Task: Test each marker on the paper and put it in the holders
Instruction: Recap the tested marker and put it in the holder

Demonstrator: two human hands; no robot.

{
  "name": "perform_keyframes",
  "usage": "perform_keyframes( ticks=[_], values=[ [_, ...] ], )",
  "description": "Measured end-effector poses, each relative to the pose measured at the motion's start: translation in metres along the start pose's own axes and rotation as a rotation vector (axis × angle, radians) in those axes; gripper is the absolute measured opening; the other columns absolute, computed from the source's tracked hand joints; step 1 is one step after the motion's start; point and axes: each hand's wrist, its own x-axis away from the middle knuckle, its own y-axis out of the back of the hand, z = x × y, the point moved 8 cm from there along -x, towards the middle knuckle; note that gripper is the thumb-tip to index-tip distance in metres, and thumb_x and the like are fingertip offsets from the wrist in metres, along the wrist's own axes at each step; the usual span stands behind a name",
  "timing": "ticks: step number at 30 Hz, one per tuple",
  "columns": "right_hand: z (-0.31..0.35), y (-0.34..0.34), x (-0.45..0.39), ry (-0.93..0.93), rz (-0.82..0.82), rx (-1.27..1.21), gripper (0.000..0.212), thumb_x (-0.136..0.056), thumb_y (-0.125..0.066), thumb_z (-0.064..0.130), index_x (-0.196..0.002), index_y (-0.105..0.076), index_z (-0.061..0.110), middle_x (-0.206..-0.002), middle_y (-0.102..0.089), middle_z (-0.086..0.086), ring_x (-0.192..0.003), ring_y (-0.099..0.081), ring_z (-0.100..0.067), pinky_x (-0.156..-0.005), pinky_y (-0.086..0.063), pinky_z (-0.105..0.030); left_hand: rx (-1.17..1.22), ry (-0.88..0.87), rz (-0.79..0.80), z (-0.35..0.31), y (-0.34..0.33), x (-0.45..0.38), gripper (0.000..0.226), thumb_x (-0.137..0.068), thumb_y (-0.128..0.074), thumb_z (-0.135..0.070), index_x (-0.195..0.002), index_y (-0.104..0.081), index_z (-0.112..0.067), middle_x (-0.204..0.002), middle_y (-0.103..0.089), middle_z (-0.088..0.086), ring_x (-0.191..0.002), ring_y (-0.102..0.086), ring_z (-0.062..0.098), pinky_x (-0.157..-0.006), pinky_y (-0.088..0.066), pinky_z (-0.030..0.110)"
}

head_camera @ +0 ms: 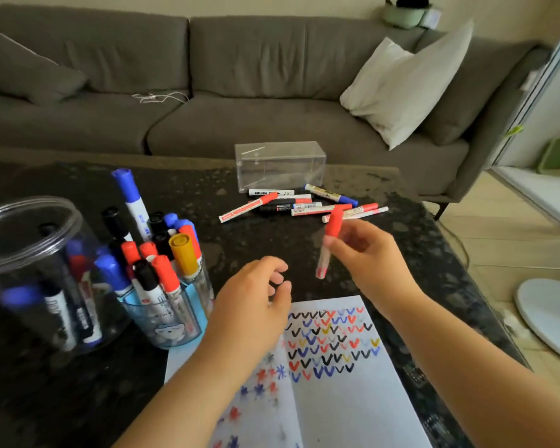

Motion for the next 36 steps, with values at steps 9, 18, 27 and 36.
perform_keyframes(
  ticks=[9,18,27,36],
  values=[
    [0.027,-0.004,0.145,-0.279,0.309,-0.471,0.043,-0.080,-0.054,0.054,-0.091,-0.067,0.014,-0.065,-0.054,-0.004,-0.055,-0.049,-0.016,-0.056,-0.046,-0.028,0.440,0.148,0.271,-0.024,-0.002,0.078,0.018,-0.085,-0.053,-0.053,-0.099,-0.062,-0.045,-0.105,-0.063,-0.025,-0.102,-0.058,-0.005,-0.092,-0.048,0.019],
    [0.019,-0.034,0.202,-0.666,0.614,-1.054,0.034,-0.081,-0.053,0.037,-0.080,-0.062,0.005,-0.051,-0.038,-0.004,-0.035,-0.027,-0.008,-0.031,-0.028,-0.017,1.117,0.415,0.518,-0.037,-0.036,0.111,0.035,-0.078,-0.049,-0.036,-0.096,-0.074,-0.019,-0.105,-0.071,0.010,-0.103,-0.066,0.022,-0.099,-0.045,0.041],
    [0.007,-0.047,0.187,-0.626,0.468,-0.915,0.038,-0.085,-0.055,0.044,-0.076,-0.067,0.009,-0.052,-0.036,-0.001,-0.036,-0.025,-0.005,-0.032,-0.023,-0.012,1.160,0.460,0.405,-0.031,-0.033,0.099,0.026,-0.077,-0.049,-0.037,-0.072,-0.072,-0.024,-0.097,-0.073,0.011,-0.100,-0.067,0.023,-0.099,-0.044,0.042],
    [0.001,-0.029,0.174,-0.101,0.165,0.230,0.031,-0.093,-0.052,0.029,-0.063,-0.046,0.034,-0.056,-0.054,0.026,-0.057,-0.050,-0.001,-0.054,-0.035,-0.012,0.848,0.639,0.191,-0.001,-0.038,0.109,0.029,-0.091,-0.048,-0.045,-0.087,-0.069,-0.026,-0.089,-0.074,-0.013,-0.105,-0.062,0.014,-0.107,-0.036,0.046]
  ],
)
